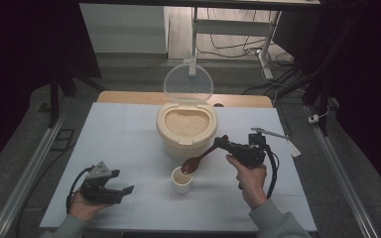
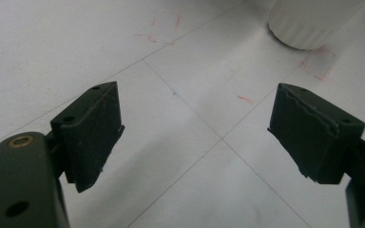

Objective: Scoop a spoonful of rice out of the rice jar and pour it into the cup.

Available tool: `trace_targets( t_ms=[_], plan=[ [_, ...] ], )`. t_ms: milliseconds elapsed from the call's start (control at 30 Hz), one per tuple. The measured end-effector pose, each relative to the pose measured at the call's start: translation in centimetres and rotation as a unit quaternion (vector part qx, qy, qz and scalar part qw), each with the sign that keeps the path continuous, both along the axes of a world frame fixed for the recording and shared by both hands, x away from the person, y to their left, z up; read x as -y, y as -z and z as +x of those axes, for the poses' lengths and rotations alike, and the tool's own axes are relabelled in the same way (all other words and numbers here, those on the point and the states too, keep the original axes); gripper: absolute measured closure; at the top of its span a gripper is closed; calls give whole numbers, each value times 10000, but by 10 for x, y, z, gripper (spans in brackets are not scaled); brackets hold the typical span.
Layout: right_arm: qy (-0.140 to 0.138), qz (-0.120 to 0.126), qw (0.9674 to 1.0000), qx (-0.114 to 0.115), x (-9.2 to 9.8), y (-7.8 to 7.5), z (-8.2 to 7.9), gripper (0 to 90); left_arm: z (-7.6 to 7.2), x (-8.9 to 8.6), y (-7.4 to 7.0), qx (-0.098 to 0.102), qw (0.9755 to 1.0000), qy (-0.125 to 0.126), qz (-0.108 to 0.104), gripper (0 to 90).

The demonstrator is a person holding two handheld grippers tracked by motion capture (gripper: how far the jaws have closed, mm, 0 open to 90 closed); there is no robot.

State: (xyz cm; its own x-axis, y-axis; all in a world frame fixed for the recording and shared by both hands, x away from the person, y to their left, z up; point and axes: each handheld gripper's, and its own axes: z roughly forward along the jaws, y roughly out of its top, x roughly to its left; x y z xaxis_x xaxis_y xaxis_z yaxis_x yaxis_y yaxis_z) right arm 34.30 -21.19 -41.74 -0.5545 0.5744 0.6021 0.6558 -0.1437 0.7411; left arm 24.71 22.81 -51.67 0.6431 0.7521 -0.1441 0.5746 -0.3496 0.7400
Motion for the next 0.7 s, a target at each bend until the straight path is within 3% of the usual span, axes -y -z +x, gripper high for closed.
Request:
trace_targets(
  t_ms=[167,233,367,700],
  plan=[
    [33,-44,10000,59,1,1,-1,832,0,0,0,8,10000,-3,5,177],
    [-40,-111,9995,282,-1,-2,-5,833,0,0,0,8,10000,-8,9,177],
    [-258,-474,9959,719,-11,-8,-14,832,0,1,0,6,10000,-3,22,178],
    [-192,-208,9980,559,-5,-3,-9,832,0,0,0,3,10000,-8,14,177]
  ],
)
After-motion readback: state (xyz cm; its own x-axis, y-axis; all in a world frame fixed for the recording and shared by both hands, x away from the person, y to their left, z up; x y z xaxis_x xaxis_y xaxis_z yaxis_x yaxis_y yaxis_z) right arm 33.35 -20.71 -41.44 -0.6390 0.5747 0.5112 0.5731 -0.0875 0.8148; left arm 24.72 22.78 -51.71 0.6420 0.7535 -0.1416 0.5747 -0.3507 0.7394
